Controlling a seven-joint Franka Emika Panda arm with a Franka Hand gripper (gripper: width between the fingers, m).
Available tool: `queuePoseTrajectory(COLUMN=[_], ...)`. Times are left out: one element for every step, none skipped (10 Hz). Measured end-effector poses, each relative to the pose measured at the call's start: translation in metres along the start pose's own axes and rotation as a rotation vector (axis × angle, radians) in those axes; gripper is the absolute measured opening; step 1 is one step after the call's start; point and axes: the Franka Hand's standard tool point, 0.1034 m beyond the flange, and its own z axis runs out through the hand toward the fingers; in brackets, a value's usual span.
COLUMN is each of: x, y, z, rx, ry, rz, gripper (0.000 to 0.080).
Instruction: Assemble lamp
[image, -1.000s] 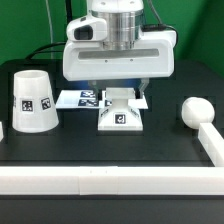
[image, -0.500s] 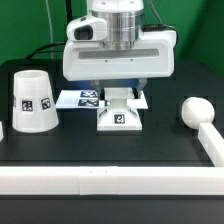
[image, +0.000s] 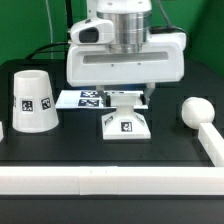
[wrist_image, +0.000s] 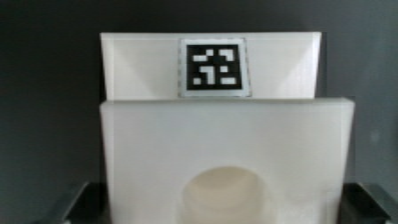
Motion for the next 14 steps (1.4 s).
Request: queuePoseTrajectory(x=[0.020,0.035,0.048,0.061,0.072,0.080,0.086,0.088,0.094,0.099,0.104,0.111,0.115,0.118], y=[-0.008,-0.013,-0.019,-0.026,-0.032,-0.038,-0.041,-0.043,-0.048,-0.053,-0.058,-0.062,-0.064,-0.066], z=[-0.001,-0.001,-0.001,-0.001,-0.001,-0.002,-0.002,-0.001,-0.002,-0.002,-0.002,-0.002,-0.002,-0.002], rx=[0.002,0.003,0.005,0.007,0.009,0.010,0.012,0.013,0.014,0.017,0.018,0.020,0.021,0.021], ry=[0.021,0.038,0.051,0.062,0.073,0.083,0.091,0.096,0.103,0.110,0.115,0.121,0.126,0.130], rz=[-0.010,-0.019,-0.021,-0.026,-0.028,-0.034,-0.039,-0.041,-0.038,-0.032,-0.032,-0.037,-0.039,-0.042], gripper=[0.0534,0.0534,0.0534,0.0534,0.0534,0.0534,0.0534,0.0534,0.0534,0.0534,0.0534,0.0534,0.0534,0.0534])
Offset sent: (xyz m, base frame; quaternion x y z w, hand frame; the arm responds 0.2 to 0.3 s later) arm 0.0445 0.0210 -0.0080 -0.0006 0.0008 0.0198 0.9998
